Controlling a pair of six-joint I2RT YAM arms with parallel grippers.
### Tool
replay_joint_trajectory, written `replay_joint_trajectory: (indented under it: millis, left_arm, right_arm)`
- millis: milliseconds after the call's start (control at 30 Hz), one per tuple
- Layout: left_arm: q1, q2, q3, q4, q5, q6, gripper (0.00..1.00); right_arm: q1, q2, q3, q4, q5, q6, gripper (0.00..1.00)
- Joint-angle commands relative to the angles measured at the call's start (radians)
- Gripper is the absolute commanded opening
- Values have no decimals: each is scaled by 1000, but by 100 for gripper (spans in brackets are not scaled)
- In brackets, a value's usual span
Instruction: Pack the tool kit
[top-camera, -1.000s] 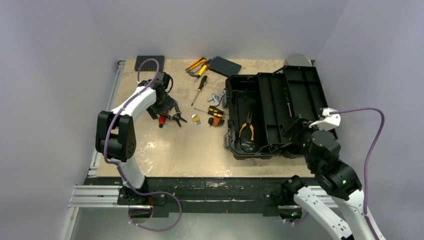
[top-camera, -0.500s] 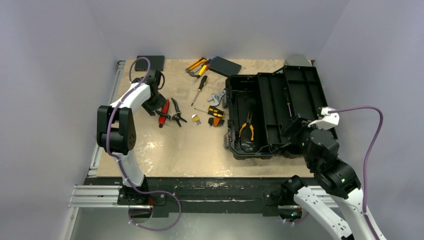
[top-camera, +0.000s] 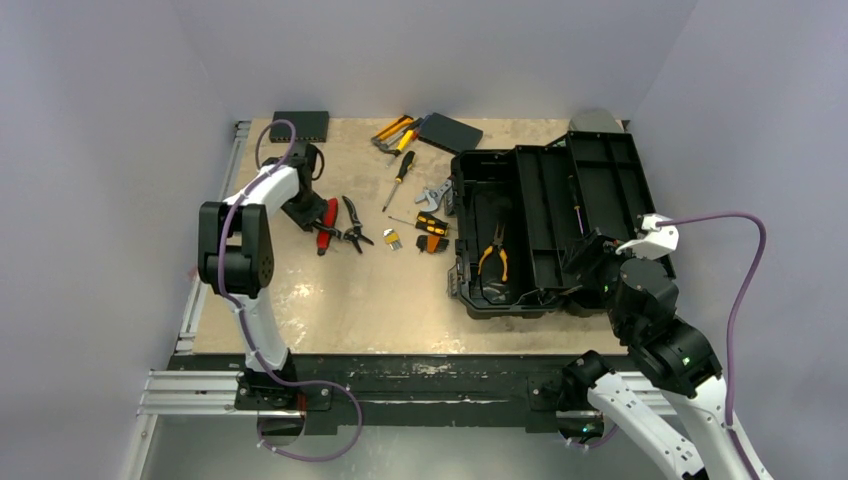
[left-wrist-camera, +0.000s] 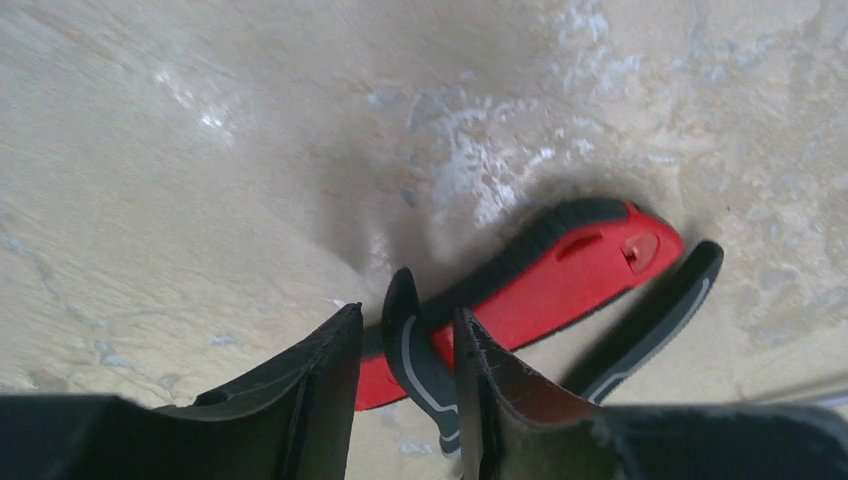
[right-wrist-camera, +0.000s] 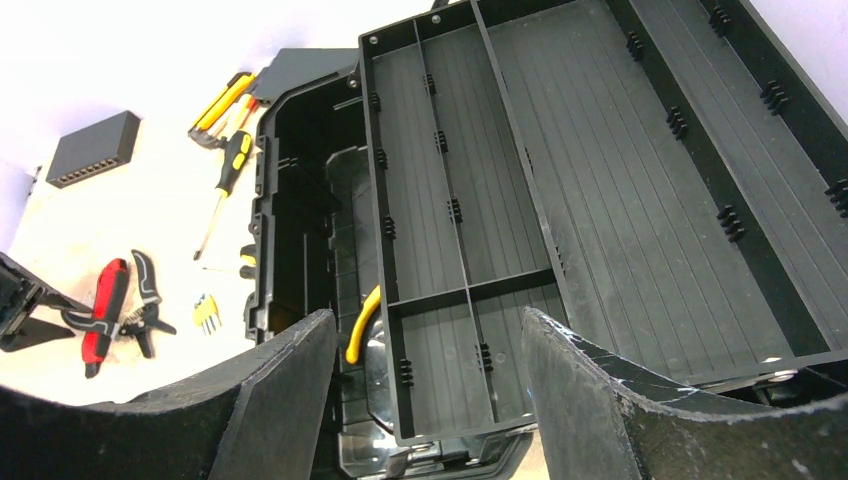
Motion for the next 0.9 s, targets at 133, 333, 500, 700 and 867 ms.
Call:
replay_joint_trajectory:
  millis: [133,333,500,700,867]
  left_arm:
    - [30,3,25,26,23,-6,0]
    - [4,-126,-62,114,65,42,0]
    - [-83,-287,-93,106,-8,61,0]
    - [-211,-425,-93,127,-56,83,0]
    - [-272,-449,-67,181,86,120,0]
  right_arm:
    - [0,7,0,32,0,4,67]
    - [1,7,-2,33,-2,6,67]
    - [1,10,-1,36,-3,7,67]
    - [1,6,-3,33,-1,8,67]
    - [1,5,-3,35,1,5,67]
